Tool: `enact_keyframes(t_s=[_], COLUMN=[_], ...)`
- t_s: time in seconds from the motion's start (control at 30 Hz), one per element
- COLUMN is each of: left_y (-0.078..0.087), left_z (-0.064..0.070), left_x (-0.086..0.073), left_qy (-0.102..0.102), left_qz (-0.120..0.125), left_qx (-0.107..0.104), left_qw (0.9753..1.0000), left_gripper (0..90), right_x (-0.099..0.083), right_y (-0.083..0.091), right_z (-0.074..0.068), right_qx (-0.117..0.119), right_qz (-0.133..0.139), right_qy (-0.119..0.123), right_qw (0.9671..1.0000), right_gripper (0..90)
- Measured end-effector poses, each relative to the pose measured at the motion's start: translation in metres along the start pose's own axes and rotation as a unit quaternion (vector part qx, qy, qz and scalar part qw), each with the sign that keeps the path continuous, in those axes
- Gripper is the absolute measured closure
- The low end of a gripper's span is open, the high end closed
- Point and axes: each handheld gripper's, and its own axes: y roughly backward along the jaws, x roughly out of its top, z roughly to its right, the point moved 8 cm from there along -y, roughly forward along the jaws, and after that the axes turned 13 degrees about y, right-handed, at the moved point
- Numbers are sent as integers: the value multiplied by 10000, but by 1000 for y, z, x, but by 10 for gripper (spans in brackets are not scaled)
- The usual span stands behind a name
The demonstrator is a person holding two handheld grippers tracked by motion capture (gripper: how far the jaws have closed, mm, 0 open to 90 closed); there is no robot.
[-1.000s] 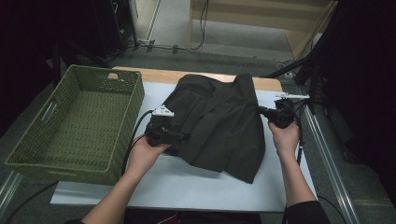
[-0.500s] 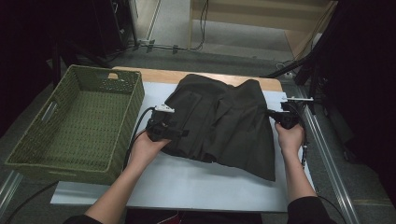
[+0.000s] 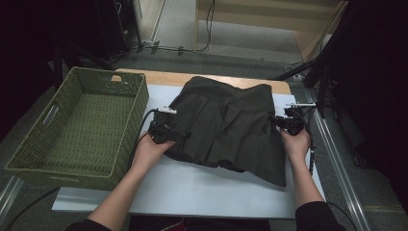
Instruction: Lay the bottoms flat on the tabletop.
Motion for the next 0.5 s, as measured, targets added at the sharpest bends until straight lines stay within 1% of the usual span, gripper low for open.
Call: enact_keyframes(t_s=[0.03, 0.1, 0.13, 0.2, 0.23, 0.27, 0.3, 0.33, 0.37, 0.4, 0.47, 0.5], left_y=[1, 2, 3, 4, 4, 4, 4, 4, 2, 0, -7, -11], left_z=[0, 0, -1, -3, -5, -7, -9, -11, -13, -15, -19, -22], left_x=[0, 2, 3, 5, 6, 7, 8, 9, 10, 9, 3, 1], left_qy=[-21, 9, 14, 57, 87, 112, 127, 107, 76, 63, 91, 76], left_qz=[19, 89, 120, 197, 227, 259, 266, 285, 299, 265, 11, -82], left_qx=[13, -2, 27, 80, 116, 172, 229, 299, 362, 419, 415, 500], left_qw=[10000, 10000, 9999, 9998, 9996, 9995, 9993, 9991, 9989, 9988, 9991, 9987], left_gripper=[236, 236, 236, 235, 234, 233, 214, 191, 188, 188, 194, 204], right_x=[0, 1, 1, 0, 0, 0, 1, 0, -1, -2, -7, -9], right_y=[4, 11, 14, 20, 23, 26, 29, 31, 33, 33, 33, 32], right_z=[0, -3, -4, -6, -7, -7, -7, -7, -8, -10, -14, -16], right_qx=[14, 80, 109, 51, 12, -10, 20, 46, 120, 171, 226, 244], right_qz=[34, 65, 114, 181, 200, 225, 259, 279, 296, 302, 257, 268], right_qy=[18, 37, 74, 225, 252, 255, 215, 167, 112, 70, 85, 117], right_qw=[10000, 9999, 9998, 9996, 9995, 9994, 9994, 9995, 9994, 9994, 9994, 9993], right_gripper=[624, 572, 565, 537, 523, 509, 508, 500, 484, 472, 450, 449])
